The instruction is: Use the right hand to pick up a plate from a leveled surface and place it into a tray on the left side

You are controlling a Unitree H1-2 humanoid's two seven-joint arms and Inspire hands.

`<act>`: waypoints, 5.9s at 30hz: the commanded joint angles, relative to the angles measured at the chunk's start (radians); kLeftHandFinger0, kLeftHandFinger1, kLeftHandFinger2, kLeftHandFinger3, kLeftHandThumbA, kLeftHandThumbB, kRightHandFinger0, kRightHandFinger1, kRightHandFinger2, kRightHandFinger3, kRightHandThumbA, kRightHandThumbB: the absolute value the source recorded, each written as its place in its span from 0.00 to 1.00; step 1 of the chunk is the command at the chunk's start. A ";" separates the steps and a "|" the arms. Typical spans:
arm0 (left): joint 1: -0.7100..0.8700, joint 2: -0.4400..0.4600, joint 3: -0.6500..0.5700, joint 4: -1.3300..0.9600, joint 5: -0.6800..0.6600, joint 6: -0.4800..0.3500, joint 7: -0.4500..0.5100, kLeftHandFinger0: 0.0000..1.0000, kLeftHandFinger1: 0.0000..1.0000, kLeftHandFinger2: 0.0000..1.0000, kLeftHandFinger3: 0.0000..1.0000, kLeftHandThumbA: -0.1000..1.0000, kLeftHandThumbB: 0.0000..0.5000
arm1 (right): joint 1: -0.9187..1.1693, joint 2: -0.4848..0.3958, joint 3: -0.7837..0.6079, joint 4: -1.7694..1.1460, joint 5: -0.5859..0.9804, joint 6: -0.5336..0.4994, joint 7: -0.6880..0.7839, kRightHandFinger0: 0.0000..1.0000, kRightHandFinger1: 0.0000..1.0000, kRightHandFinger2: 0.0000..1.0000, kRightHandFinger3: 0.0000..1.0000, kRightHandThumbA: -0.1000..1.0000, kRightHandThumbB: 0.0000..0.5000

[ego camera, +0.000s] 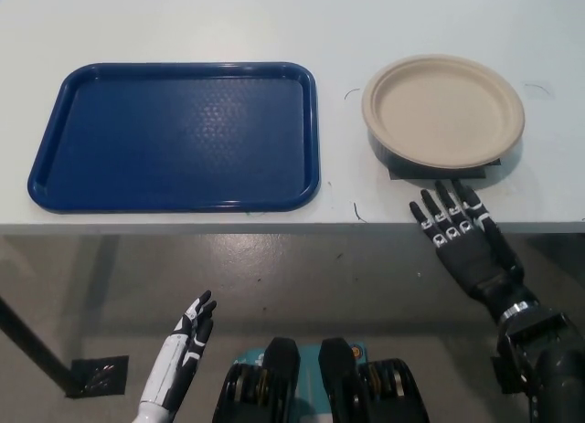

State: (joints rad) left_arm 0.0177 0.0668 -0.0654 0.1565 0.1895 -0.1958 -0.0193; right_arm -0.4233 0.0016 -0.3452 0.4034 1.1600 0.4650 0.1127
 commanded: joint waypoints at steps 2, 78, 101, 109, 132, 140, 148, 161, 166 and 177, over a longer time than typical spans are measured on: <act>-0.014 0.005 0.002 -0.013 -0.002 -0.028 0.013 1.00 1.00 1.00 1.00 1.00 0.01 | -0.078 -0.009 -0.025 0.019 -0.025 -0.012 0.038 1.00 1.00 1.00 1.00 1.00 0.62; -0.029 0.014 -0.005 -0.021 -0.019 -0.022 -0.011 1.00 1.00 1.00 1.00 1.00 0.00 | -0.407 0.009 0.430 -0.150 -0.251 0.005 -0.470 0.00 0.22 0.56 0.73 0.24 0.00; -0.038 0.020 -0.022 -0.044 -0.021 0.020 -0.036 1.00 1.00 1.00 1.00 1.00 0.00 | -0.871 0.227 0.306 0.801 -0.540 -0.292 -0.339 0.00 0.15 0.64 0.81 0.14 0.00; -0.048 0.028 -0.029 -0.045 -0.013 0.016 -0.037 1.00 1.00 1.00 1.00 1.00 0.01 | -0.879 0.195 0.333 0.805 -0.614 -0.251 -0.135 1.00 1.00 1.00 1.00 1.00 0.71; -0.068 0.040 -0.042 -0.040 -0.015 0.033 -0.055 1.00 1.00 1.00 1.00 1.00 0.05 | -0.532 0.126 0.294 -0.158 -0.557 -0.029 -0.056 1.00 1.00 1.00 1.00 1.00 0.96; -0.079 0.044 -0.045 -0.023 -0.006 0.021 -0.052 1.00 1.00 1.00 1.00 1.00 0.00 | -0.252 0.005 0.423 -0.821 -0.167 0.005 -0.116 1.00 1.00 1.00 1.00 1.00 1.00; -0.072 0.038 -0.047 -0.011 -0.013 0.025 -0.054 1.00 1.00 1.00 1.00 1.00 0.03 | 0.079 -0.096 0.504 -1.269 0.050 -0.001 -0.088 1.00 1.00 1.00 1.00 1.00 1.00; -0.053 0.024 -0.052 0.017 -0.003 0.006 -0.038 1.00 1.00 1.00 1.00 1.00 0.01 | 0.527 -0.207 0.484 -1.342 -0.069 -0.252 0.126 1.00 1.00 1.00 1.00 1.00 1.00; -0.046 0.023 -0.050 0.014 -0.002 -0.001 -0.033 1.00 1.00 1.00 1.00 1.00 0.00 | 0.607 -0.211 0.396 -1.151 -0.063 -0.211 0.195 1.00 1.00 1.00 1.00 1.00 0.96; -0.046 0.014 -0.047 0.024 -0.008 -0.015 -0.025 1.00 1.00 1.00 1.00 1.00 0.00 | 0.470 -0.111 0.203 -0.457 0.000 -0.070 0.227 1.00 1.00 1.00 1.00 1.00 0.94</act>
State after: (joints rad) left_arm -0.0213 0.0841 -0.1101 0.1852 0.1815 -0.1569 -0.0611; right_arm 0.1148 -0.1648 -0.0732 -0.2151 0.9597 0.3553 0.2127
